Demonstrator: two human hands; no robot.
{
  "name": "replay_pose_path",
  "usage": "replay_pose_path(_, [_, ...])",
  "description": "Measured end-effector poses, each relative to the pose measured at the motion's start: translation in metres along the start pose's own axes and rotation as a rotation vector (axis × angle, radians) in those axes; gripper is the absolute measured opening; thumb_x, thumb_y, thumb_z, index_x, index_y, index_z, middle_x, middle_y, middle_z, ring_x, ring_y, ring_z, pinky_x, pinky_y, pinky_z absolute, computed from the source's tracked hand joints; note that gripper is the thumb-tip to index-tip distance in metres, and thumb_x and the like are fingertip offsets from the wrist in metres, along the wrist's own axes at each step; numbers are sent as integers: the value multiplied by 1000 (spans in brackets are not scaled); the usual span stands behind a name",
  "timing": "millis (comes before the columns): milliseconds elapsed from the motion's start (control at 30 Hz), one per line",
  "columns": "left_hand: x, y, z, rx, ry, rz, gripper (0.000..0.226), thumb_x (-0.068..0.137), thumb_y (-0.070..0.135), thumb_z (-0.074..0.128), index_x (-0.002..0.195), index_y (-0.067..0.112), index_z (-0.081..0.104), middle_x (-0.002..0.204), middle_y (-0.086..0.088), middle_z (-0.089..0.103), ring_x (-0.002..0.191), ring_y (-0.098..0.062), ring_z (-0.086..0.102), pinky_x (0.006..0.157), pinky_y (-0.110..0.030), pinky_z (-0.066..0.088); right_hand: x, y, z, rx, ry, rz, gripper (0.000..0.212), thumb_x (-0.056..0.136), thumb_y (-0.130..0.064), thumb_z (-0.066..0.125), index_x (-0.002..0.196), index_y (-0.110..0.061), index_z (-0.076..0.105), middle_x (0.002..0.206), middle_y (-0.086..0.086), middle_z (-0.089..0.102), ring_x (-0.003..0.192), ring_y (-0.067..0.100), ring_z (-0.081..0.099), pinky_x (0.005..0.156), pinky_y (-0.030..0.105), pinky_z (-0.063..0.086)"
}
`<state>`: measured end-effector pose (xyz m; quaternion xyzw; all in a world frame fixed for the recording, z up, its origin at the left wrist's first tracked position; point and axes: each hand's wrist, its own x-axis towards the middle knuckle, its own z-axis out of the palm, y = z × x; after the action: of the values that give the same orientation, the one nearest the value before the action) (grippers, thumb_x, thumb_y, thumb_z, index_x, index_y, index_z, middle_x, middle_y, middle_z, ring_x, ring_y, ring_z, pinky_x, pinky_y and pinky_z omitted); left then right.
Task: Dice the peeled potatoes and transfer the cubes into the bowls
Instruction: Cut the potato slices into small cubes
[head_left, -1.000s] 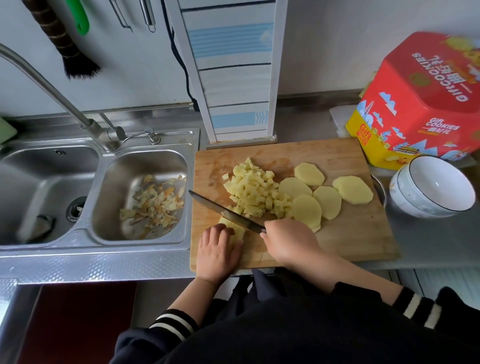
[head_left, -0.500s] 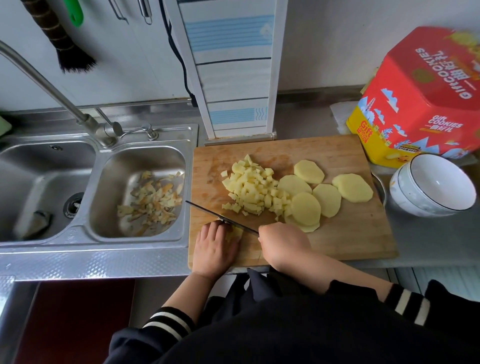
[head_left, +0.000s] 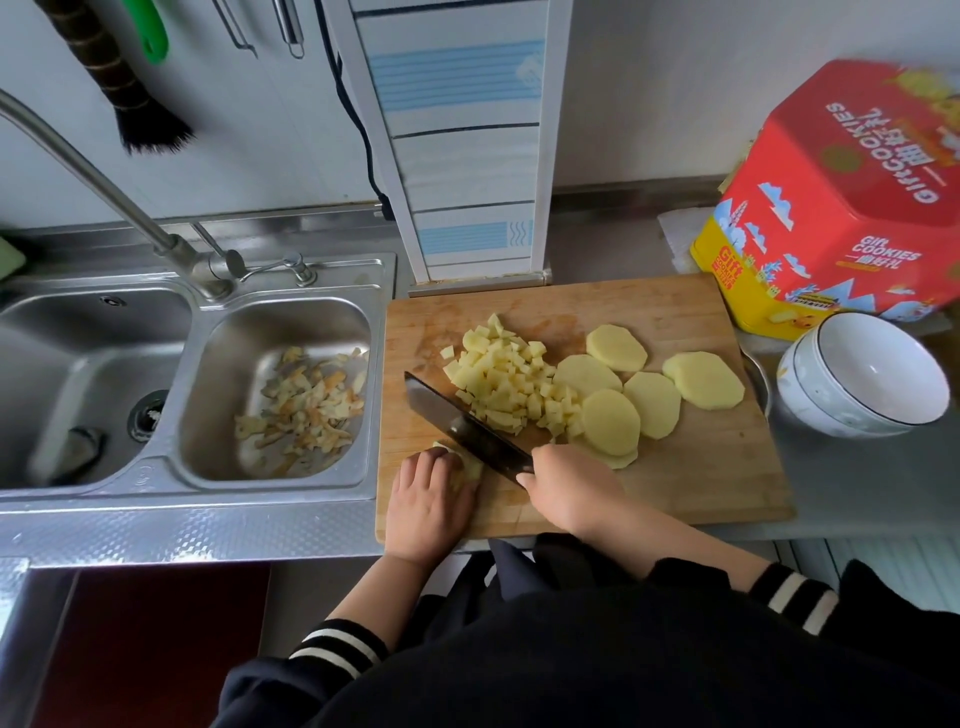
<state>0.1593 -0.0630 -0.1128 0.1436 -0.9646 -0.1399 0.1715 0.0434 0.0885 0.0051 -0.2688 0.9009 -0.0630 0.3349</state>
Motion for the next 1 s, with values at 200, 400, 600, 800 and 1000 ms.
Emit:
replay_pose_path(200, [-2,2,-4,-1,6,-19,36,89,41,56,95,7,64,100,-12,59,87,-30,52,78,-34,42,-14,4,-3,-55,65,-98,28,104,-33,37,102,-13,57,74,-2,48,77,23,53,64,31,37])
replay_pose_path(400, [-1,2,-4,10,23,18,35,90,39,56,94,6,62,91,-12,56,83,-29,47,74,-33,38,-19,-7,0,-167,26,-153,15,101,-16,40,98,-14,54,97,8,64,83,30,59,61,33,37])
replay_pose_path(600, [-3,0,-4,27,57,53,37,90,38,57,95,2,63,90,-14,57,83,-30,47,74,-34,39,-17,-6,4,-161,-9,-132,16,99,-14,42,101,-13,58,98,8,64,90,31,62,63,32,38])
replay_pose_path(800, [-3,0,-1,14,80,52,36,90,35,57,96,-1,61,91,-17,57,82,-31,47,74,-37,40,-14,-6,5,-156,-38,-116,16,98,-10,43,97,-11,59,93,8,64,87,31,63,63,32,40])
replay_pose_path(1000, [-6,-3,4,-26,64,17,41,91,36,58,101,-4,61,94,-18,58,83,-33,49,75,-38,40,-9,-7,7,-172,-69,-84,18,93,-1,44,86,-12,57,75,4,55,74,28,55,60,32,39])
